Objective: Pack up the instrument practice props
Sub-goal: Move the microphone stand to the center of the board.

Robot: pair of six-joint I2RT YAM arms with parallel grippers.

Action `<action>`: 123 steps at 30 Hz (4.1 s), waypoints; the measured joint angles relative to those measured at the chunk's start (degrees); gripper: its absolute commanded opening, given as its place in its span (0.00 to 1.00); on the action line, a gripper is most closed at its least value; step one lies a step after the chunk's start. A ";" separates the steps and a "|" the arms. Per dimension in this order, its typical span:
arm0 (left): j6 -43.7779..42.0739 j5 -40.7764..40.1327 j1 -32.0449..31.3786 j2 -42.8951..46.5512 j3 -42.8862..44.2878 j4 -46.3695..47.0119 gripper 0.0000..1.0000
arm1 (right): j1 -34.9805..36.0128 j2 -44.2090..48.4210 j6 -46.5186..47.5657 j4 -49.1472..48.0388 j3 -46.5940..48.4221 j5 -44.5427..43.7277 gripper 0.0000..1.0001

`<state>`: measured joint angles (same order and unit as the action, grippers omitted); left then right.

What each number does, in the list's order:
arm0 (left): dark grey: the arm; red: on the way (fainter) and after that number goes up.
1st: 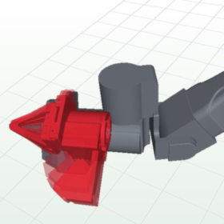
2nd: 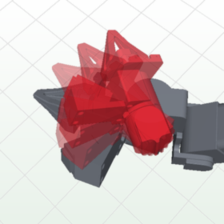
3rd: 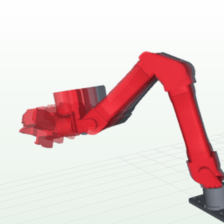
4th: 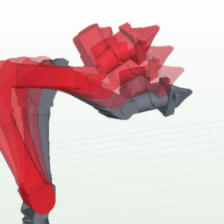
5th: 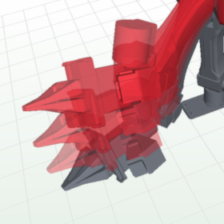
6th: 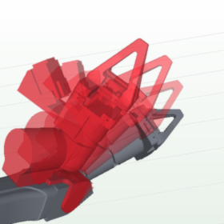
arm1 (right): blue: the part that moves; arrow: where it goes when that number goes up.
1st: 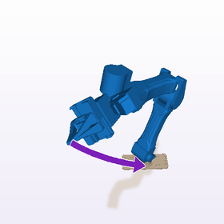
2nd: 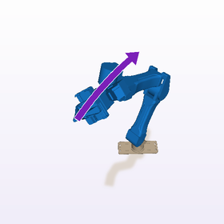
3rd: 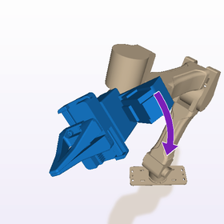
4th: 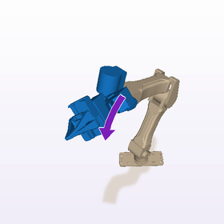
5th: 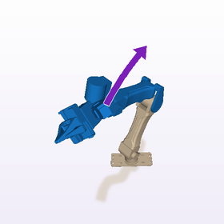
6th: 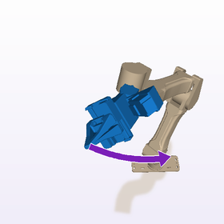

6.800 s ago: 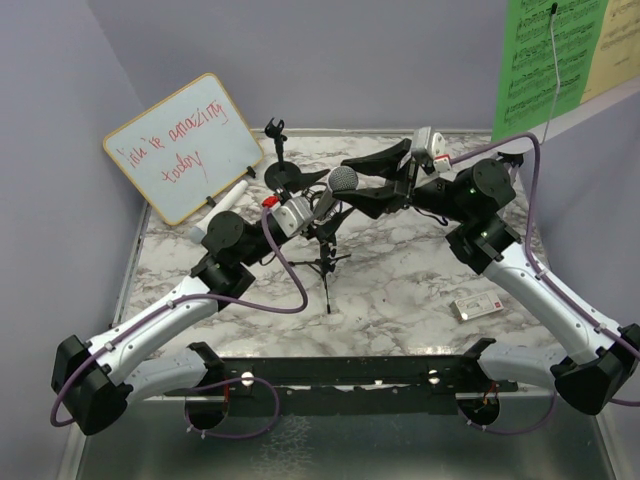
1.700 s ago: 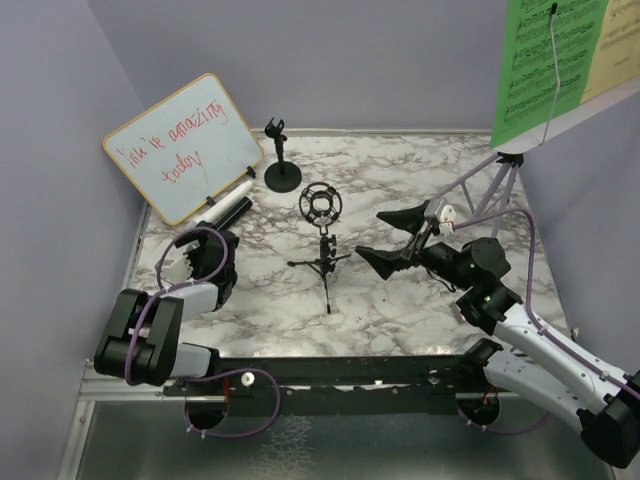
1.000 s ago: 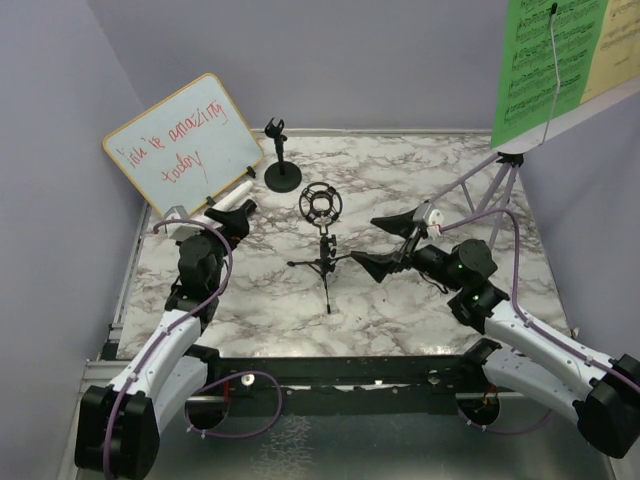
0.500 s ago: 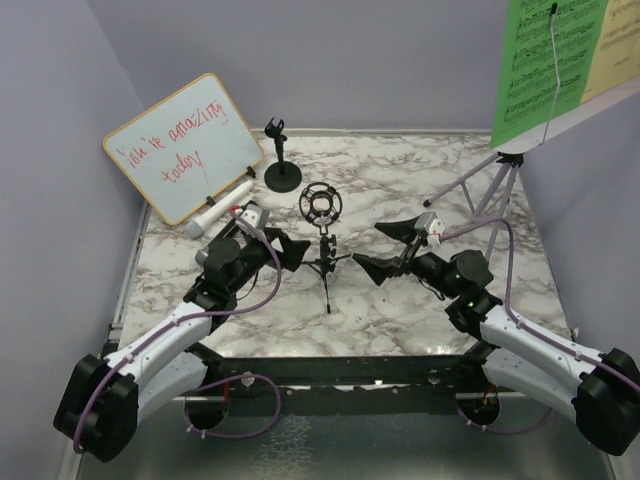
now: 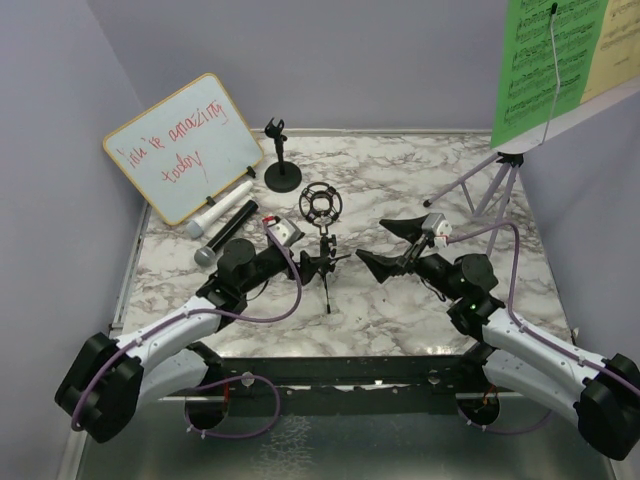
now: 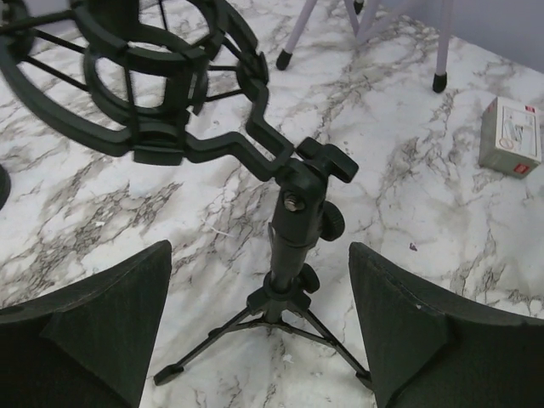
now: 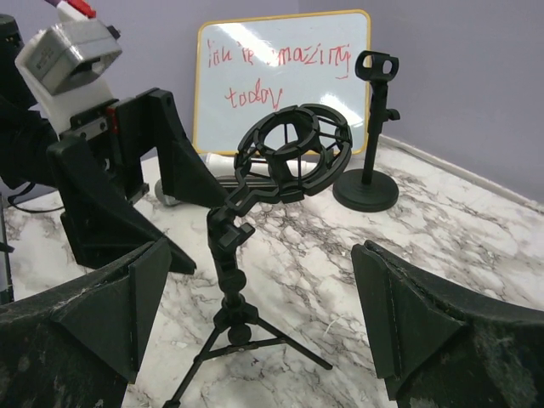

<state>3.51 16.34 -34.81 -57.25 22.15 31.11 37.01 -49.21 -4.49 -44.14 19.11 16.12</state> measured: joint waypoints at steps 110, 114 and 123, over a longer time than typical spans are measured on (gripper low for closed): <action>-7.78 -23.47 21.27 -40.44 8.66 41.03 0.66 | 0.00 1.84 0.72 3.54 0.00 -1.75 0.96; -7.39 -23.19 20.85 -40.44 7.13 42.66 0.73 | 0.00 1.55 0.72 3.58 0.00 -1.75 0.96; 1.16 -24.17 20.81 -33.22 2.21 41.72 0.81 | 0.00 1.64 0.68 4.24 0.00 -3.39 0.99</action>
<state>4.67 -7.84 -14.00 -90.48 24.36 72.84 37.01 -47.57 -3.81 -39.90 19.11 12.73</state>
